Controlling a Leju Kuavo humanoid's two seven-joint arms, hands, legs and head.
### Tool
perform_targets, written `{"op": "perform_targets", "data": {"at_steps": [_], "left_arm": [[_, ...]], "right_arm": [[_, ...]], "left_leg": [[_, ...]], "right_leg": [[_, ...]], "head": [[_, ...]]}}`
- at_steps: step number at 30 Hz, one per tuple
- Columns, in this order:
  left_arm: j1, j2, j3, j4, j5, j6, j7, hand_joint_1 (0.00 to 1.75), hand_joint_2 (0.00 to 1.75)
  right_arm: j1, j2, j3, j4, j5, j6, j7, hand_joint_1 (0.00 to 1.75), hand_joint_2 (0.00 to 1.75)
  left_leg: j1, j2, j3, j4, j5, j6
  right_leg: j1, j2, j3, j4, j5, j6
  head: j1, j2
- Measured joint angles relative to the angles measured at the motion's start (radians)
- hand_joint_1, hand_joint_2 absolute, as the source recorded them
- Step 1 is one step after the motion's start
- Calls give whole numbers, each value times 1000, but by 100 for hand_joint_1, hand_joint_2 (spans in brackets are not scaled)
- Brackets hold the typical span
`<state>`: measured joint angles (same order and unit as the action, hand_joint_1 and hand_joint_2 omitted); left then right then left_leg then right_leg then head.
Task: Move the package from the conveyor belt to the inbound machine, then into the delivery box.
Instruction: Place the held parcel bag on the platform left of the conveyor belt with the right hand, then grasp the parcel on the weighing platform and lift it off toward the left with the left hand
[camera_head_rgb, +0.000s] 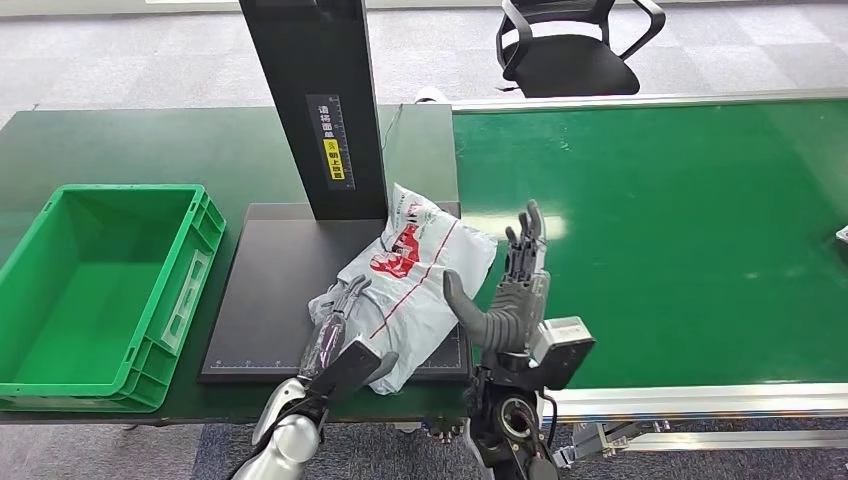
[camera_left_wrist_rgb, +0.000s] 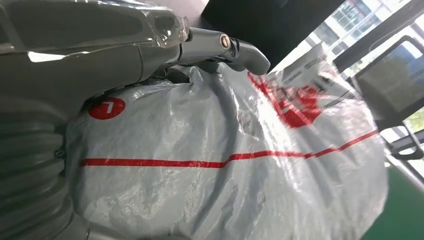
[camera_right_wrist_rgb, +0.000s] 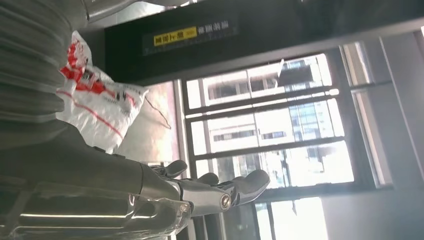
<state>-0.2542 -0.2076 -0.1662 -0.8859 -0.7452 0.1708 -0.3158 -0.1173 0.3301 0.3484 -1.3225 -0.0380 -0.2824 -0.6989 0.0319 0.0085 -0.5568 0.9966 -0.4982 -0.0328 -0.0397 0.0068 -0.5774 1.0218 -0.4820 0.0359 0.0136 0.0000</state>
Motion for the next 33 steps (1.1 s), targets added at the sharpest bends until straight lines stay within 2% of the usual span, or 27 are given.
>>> {"op": "perform_targets", "data": {"at_steps": [5,11,12,13,15,16,17,20,26,30,33], "left_arm": [[-59,11,12,100,0,10,1,0,175],[-133,24,29,195,-18,11,13,0,175],[-145,25,31,209,-22,11,17,14,175],[-156,27,33,223,-27,11,19,44,175],[-172,30,35,243,-32,11,23,129,175],[-179,32,35,252,-34,13,24,159,175],[-185,33,36,260,-35,17,23,172,175],[-200,37,40,282,-34,44,6,175,175],[-206,38,63,278,2,117,-83,175,175],[-184,39,72,196,20,149,-111,175,175],[-139,39,75,72,40,178,-128,175,175]], "right_arm": [[96,-3,-40,-135,12,17,0,0,175],[159,-5,-53,-241,20,41,0,0,175],[166,-6,-54,-253,19,45,0,0,175],[172,-6,-55,-262,18,48,0,0,175],[181,-7,-57,-274,17,54,0,0,175],[184,-7,-57,-277,16,57,0,0,175],[187,-7,-58,-279,14,59,0,0,175],[193,-8,-63,-280,10,68,0,0,175],[209,-8,-80,-283,14,77,0,0,175],[220,-8,-92,-286,15,82,0,0,175],[229,-8,-103,-290,15,82,0,0,175]], "left_leg": [[0,0,0,0,0,0],[0,0,2,0,0,0],[0,0,2,0,0,0],[0,0,2,0,0,0],[0,0,3,0,0,0],[0,0,3,0,0,0],[0,0,3,0,0,0],[0,0,3,0,0,0],[0,0,3,0,0,0],[0,0,2,0,0,0],[0,1,1,0,0,0]], "right_leg": [[0,0,1,0,0,0],[0,0,2,0,0,0],[0,0,3,0,0,0],[0,0,3,0,0,0],[0,0,3,0,0,0],[0,0,4,0,0,0],[0,0,4,0,0,0],[0,0,4,0,0,0],[0,0,3,0,0,0],[0,1,2,0,0,0],[0,1,1,0,0,0]], "head": [[0,0],[0,0],[0,0],[0,0],[0,0],[0,0],[0,0],[0,0],[0,0],[0,0],[0,0]]}}
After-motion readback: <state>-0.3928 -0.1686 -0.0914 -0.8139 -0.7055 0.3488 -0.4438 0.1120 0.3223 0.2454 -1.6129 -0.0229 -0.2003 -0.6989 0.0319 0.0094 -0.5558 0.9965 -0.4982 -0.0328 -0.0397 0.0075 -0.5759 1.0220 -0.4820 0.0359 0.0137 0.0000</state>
